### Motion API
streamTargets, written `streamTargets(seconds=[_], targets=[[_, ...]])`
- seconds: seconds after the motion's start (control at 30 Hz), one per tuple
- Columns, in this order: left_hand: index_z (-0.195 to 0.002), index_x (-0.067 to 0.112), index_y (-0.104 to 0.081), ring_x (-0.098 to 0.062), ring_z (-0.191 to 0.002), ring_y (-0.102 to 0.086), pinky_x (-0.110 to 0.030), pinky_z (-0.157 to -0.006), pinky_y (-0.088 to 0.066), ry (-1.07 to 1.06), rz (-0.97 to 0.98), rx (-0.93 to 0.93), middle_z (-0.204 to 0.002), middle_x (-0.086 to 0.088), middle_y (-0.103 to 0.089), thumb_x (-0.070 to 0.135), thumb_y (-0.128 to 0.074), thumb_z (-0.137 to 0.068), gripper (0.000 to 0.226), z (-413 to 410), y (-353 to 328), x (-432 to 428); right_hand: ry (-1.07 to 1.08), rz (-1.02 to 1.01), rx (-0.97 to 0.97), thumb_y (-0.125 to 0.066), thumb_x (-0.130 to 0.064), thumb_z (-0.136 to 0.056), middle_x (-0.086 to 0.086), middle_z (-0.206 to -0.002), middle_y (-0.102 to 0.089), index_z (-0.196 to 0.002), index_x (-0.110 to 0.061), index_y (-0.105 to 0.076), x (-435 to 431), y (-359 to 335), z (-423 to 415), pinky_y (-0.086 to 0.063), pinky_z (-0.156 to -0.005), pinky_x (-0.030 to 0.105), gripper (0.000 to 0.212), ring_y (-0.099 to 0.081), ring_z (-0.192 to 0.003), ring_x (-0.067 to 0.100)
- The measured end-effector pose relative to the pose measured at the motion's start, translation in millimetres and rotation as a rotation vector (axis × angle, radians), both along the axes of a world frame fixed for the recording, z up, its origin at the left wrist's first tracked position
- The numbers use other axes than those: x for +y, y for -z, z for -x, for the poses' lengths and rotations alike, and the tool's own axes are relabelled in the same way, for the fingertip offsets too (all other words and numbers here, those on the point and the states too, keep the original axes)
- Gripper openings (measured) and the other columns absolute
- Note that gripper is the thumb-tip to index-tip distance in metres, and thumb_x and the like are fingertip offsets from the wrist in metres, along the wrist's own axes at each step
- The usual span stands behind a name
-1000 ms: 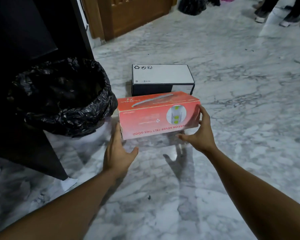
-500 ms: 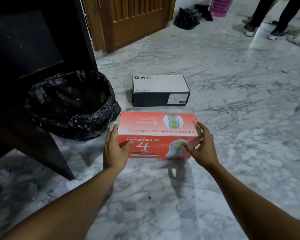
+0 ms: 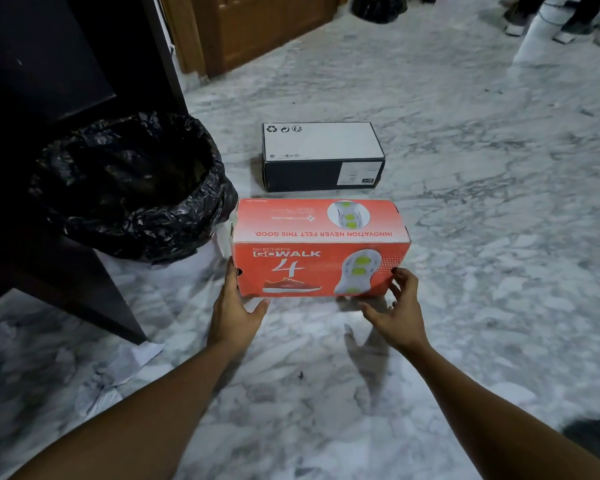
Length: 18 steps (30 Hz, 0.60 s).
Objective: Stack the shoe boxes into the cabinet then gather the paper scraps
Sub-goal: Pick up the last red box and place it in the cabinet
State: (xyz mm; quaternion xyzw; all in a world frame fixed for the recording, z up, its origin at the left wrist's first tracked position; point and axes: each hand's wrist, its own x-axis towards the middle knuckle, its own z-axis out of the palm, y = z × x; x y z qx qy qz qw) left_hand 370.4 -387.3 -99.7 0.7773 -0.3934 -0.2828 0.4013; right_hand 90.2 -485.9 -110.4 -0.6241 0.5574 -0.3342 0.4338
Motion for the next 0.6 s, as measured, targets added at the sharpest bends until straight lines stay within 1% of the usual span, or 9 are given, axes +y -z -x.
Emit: streamTargets(seconds=[0.07, 0.13, 0.2, 0.27, 0.33, 0.4, 0.47, 0.53, 0.6], targets=[[-0.155, 0.037, -0.017, -0.009, -0.112, -0.06, -0.033, -0.094, -0.051, 0.023, 0.024, -0.028, -0.134, 0.008, -0.058, 0.025, -0.083, -0.078, 0.102, -2.2, -6.6, -0.7, 0.03, 0.034, -0.002, -0.09, -0.017, -0.069, -0.016, -0.136, -0.045, -0.14, -0.028, -0.031, 0.1, -10.9, 1.0, -0.045, -0.08, 0.008, 0.093, -0.05, -0.123, 0.003], [-0.153, 0.042, -0.019, -0.013, -0.123, -0.055, -0.04, -0.097, -0.051, 0.034, 0.045, -0.062, -0.14, 0.01, -0.053, 0.043, -0.086, -0.071, 0.106, -5.4, -13.2, -2.1, 0.058, 0.084, -0.013, -0.094, -0.023, -0.063, -0.018, -0.137, -0.046, -0.141, -0.028, -0.034, 0.7, -20.6, 1.6, -0.046, -0.085, 0.008, 0.099, -0.05, -0.122, -0.001], [-0.151, 0.042, -0.026, -0.016, -0.128, -0.05, -0.045, -0.098, -0.051, 0.033, 0.062, -0.116, -0.141, 0.009, -0.05, 0.057, -0.085, -0.063, 0.107, -7.7, -19.3, -3.5, 0.072, 0.12, -0.026, -0.097, -0.03, -0.057, -0.018, -0.141, -0.046, -0.143, -0.029, -0.037, 3.2, -27.3, 3.3, -0.045, -0.091, 0.009, 0.105, -0.049, -0.123, -0.005], [-0.148, 0.038, -0.034, -0.017, -0.128, -0.05, -0.046, -0.099, -0.05, 0.032, 0.069, -0.154, -0.137, 0.007, -0.051, 0.058, -0.086, -0.061, 0.103, -8.9, -24.2, -3.4, 0.079, 0.127, -0.012, -0.097, -0.037, -0.054, -0.017, -0.141, -0.046, -0.144, -0.028, -0.038, 6.0, -30.8, 6.4, -0.047, -0.092, 0.012, 0.108, -0.05, -0.122, -0.004], [-0.147, 0.035, -0.037, -0.016, -0.125, -0.051, -0.044, -0.098, -0.05, 0.059, 0.06, -0.155, -0.133, 0.008, -0.05, 0.057, -0.087, -0.06, 0.102, -10.3, -25.1, 0.0, 0.077, 0.122, 0.018, -0.096, -0.043, -0.052, -0.016, -0.137, -0.048, -0.143, -0.028, -0.041, 9.2, -31.4, 10.6, -0.048, -0.09, 0.013, 0.108, -0.052, -0.118, -0.003], [-0.145, 0.035, -0.038, -0.015, -0.122, -0.053, -0.039, -0.097, -0.051, 0.077, 0.035, -0.139, -0.13, 0.009, -0.047, 0.059, -0.089, -0.055, 0.107, -11.3, -22.5, 5.6, 0.067, 0.104, 0.031, -0.096, -0.045, -0.05, -0.016, -0.132, -0.048, -0.143, -0.03, -0.041, 11.5, -31.5, 12.9, -0.048, -0.083, 0.007, 0.109, -0.053, -0.116, -0.005], [-0.145, 0.034, -0.038, -0.013, -0.121, -0.052, -0.032, -0.096, -0.049, 0.075, 0.023, -0.115, -0.132, 0.009, -0.042, 0.058, -0.092, -0.05, 0.112, -10.8, -19.2, 8.4, 0.056, 0.071, 0.009, -0.098, -0.041, -0.047, -0.015, -0.132, -0.048, -0.143, -0.032, -0.039, 10.8, -30.1, 12.6, -0.048, -0.079, 0.004, 0.113, -0.052, -0.115, -0.006], [-0.148, 0.032, -0.033, -0.01, -0.12, -0.049, -0.027, -0.096, -0.044, 0.065, 0.013, -0.067, -0.134, 0.008, -0.038, 0.052, -0.095, -0.048, 0.119, -11.0, -16.5, 7.1, 0.042, 0.05, -0.017, -0.1, -0.042, -0.043, -0.012, -0.135, -0.048, -0.141, -0.035, -0.038, 6.8, -28.8, 10.9, -0.05, -0.082, 0.009, 0.116, -0.054, -0.117, -0.003], [-0.154, 0.029, -0.024, -0.009, -0.127, -0.044, -0.029, -0.102, -0.041, 0.072, -0.018, 0.0, -0.145, 0.004, -0.037, 0.05, -0.097, -0.045, 0.133, -13.2, -16.3, 3.1, 0.027, 0.012, -0.046, -0.099, -0.049, -0.038, -0.01, -0.141, -0.049, -0.145, -0.033, -0.035, 2.1, -27.6, 9.9, -0.054, -0.093, 0.024, 0.126, -0.056, -0.121, 0.004]])
